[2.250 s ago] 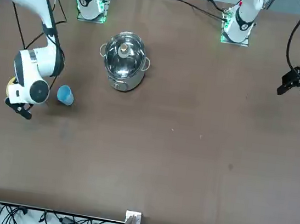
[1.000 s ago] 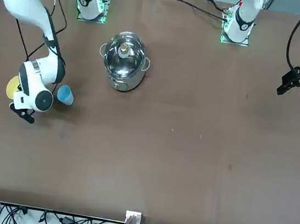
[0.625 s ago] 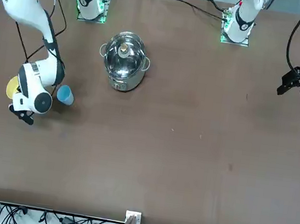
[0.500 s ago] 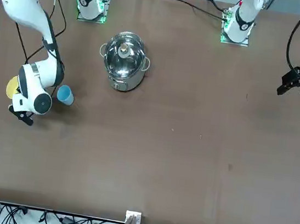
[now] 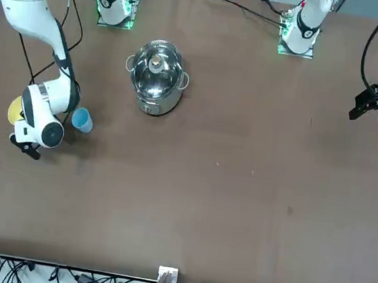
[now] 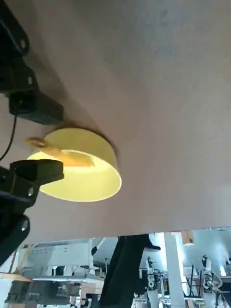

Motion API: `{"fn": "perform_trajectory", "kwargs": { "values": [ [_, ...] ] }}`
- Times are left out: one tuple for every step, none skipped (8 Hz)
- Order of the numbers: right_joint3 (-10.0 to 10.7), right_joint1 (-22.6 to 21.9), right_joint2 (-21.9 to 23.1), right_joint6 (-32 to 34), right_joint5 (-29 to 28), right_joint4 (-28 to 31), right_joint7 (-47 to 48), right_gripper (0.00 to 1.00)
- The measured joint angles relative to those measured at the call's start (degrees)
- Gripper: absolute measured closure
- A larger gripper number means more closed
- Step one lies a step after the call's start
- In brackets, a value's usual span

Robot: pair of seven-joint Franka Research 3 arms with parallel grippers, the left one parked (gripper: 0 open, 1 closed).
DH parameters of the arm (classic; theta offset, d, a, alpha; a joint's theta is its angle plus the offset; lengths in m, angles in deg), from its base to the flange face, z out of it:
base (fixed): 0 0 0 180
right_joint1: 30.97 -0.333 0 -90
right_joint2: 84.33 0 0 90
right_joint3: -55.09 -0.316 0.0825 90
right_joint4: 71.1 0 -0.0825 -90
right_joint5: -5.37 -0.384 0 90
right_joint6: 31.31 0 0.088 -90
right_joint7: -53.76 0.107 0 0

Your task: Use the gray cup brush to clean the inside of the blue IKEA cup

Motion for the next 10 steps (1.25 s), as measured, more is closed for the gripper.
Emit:
{"fn": "perform_trajectory", "kwargs": {
  "values": [
    [0.11, 0.00, 0.00, 0.47, 0.00, -0.09, 0.00, 0.54],
    [0.11, -0.01, 0.00, 0.70, 0.00, -0.17, 0.00, 0.56],
    [0.11, -0.04, 0.00, 1.02, 0.00, -0.19, 0.00, 0.56],
    [0.10, -0.08, -0.01, 1.45, 0.00, -0.19, 0.00, 0.56],
    [0.10, -0.08, -0.05, 1.69, 0.00, -0.19, 0.00, 0.58],
    [0.10, -0.08, -0.09, 1.74, 0.00, -0.19, 0.00, 0.59],
    [0.09, -0.10, -0.12, 1.74, -0.01, -0.19, 0.00, 0.60],
    [0.09, -0.11, -0.13, 1.75, -0.01, -0.20, 0.00, 0.62],
    [0.09, -0.12, -0.13, 1.75, -0.01, -0.20, 0.00, 0.67],
    [0.08, -0.13, -0.13, 1.75, -0.01, -0.25, 0.00, 0.73]
  ]
}}
